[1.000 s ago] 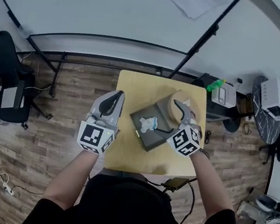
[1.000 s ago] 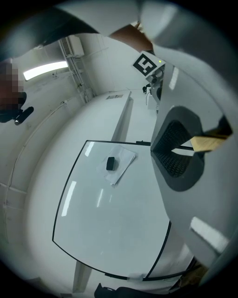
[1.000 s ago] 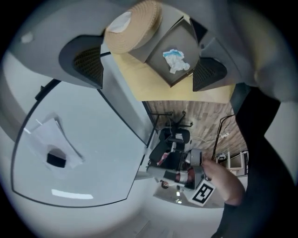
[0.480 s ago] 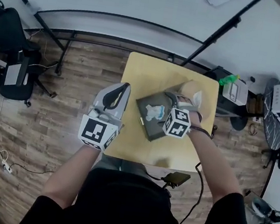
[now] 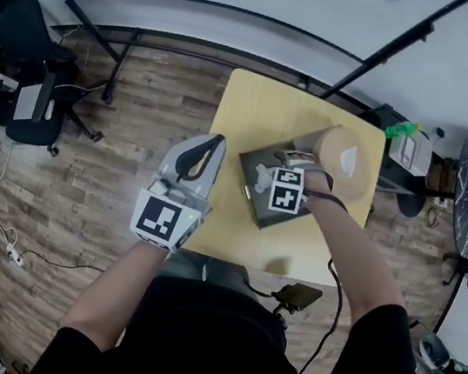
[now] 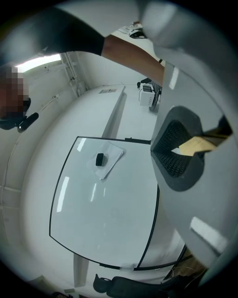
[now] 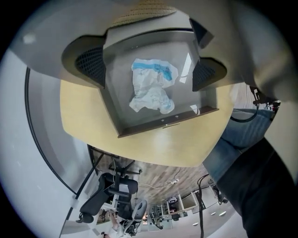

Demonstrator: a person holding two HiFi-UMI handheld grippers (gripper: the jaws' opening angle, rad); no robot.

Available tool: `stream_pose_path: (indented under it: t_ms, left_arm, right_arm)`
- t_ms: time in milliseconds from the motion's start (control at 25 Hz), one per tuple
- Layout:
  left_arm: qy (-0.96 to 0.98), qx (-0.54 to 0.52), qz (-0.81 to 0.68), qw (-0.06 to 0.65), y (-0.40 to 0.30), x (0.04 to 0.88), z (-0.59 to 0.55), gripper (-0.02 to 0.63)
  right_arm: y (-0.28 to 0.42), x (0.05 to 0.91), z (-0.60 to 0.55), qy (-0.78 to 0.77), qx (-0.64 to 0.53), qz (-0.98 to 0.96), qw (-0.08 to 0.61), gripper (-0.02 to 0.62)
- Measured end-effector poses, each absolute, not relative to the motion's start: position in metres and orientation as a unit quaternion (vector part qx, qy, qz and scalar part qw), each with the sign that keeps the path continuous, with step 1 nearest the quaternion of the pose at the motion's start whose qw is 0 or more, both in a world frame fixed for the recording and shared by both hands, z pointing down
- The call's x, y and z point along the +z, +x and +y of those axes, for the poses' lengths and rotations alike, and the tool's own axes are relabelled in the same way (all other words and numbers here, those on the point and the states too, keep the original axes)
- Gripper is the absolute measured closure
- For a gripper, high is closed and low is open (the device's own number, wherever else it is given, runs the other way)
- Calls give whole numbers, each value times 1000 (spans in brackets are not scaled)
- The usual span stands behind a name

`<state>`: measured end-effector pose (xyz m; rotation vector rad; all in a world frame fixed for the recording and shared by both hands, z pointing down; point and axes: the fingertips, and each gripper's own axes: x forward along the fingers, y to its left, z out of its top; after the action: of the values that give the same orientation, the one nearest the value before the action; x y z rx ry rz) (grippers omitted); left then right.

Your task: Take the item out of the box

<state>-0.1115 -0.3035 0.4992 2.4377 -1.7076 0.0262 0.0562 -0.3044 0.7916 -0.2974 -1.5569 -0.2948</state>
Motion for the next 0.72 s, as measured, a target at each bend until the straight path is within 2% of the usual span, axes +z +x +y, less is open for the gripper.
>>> stream_pose_path:
  t_ms: [80,240,520,640,720]
  left_arm:
    - [815,11,-573,86,-114,502,-301,607]
    - [813,13,-576,88,-116,507,-296,607]
    - [812,16,-577,92,-117,514,-284,606]
    - [811,16,-576,95,-115,517,-280,606]
    - [811,16,-577,98,-114,518,-277,606]
  right_arm:
    - [56,802,-304,-140,-130,-688,700,3]
    - [58,817,-302,-151,-128,-670,715,47]
    - [57,828,-297,-151,-117,-659,728,184]
    - [56,830,-296,-147,-114,-659,729,278]
    - [58,831,-294,-145,-114,-657,731,295]
